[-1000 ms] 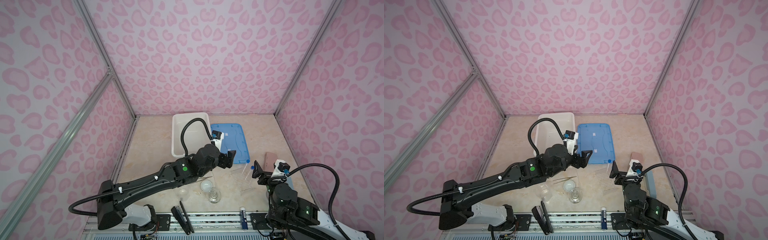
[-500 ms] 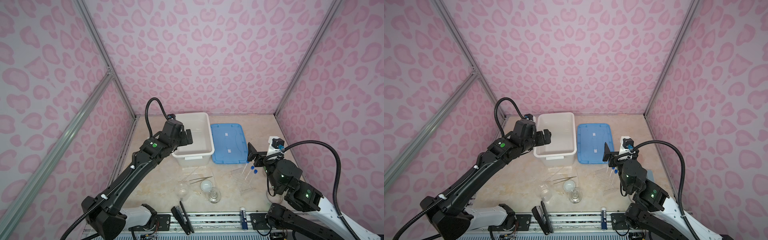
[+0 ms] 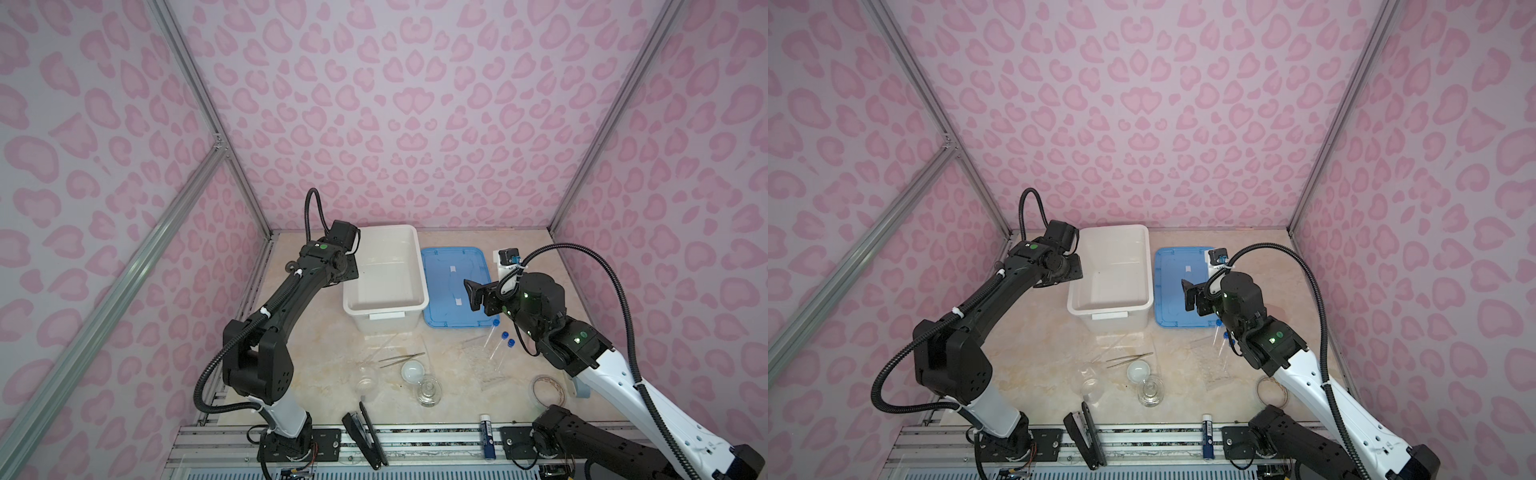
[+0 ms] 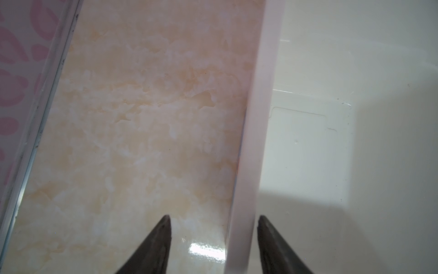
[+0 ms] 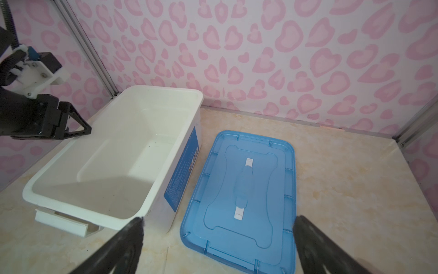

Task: Organize the chemistry lab equipment

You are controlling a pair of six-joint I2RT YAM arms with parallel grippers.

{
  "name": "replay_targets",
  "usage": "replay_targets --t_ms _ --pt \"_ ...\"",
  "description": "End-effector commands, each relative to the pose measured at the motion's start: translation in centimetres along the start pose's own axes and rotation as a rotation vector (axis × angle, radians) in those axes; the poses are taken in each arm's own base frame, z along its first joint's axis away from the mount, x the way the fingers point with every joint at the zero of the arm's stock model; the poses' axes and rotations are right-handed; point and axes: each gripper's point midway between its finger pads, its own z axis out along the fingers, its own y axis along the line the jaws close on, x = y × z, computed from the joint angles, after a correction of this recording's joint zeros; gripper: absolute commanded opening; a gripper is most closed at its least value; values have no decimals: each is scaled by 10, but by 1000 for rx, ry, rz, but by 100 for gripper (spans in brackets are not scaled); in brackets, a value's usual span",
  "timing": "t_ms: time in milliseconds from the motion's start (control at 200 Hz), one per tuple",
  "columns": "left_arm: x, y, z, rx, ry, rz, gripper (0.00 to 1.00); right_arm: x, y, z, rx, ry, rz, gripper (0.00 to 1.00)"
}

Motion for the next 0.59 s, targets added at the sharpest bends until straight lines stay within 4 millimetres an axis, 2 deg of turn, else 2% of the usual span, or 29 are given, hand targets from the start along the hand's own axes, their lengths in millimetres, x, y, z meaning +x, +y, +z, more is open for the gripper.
replay_targets --t_ms 0,45,170,240,270,350,410,590 --pt "-6 -11 13 30 25 -22 53 2 2 -2 -20 -21 25 98" --pt "-5 -14 18 38 36 -30 52 3 1 -3 -17 -24 30 98" --pt "-6 -13 21 32 36 -57 40 7 -2 -5 -10 -30 36 98" --pt "-6 -11 20 32 33 -75 37 9 -2 -4 -14 -27 38 98" --pt "-6 -9 19 33 31 -87 30 9 -2 -4 -14 -27 37 99" --pt "-5 -5 16 47 32 -116 24 10 -1 -4 -17 -25 41 98" --pt "-4 -1 13 59 30 -143 14 10 -1 -4 -18 -26 47 96" --pt "-1 11 4 82 11 -200 13 9 -13 -13 22 -92 95 95"
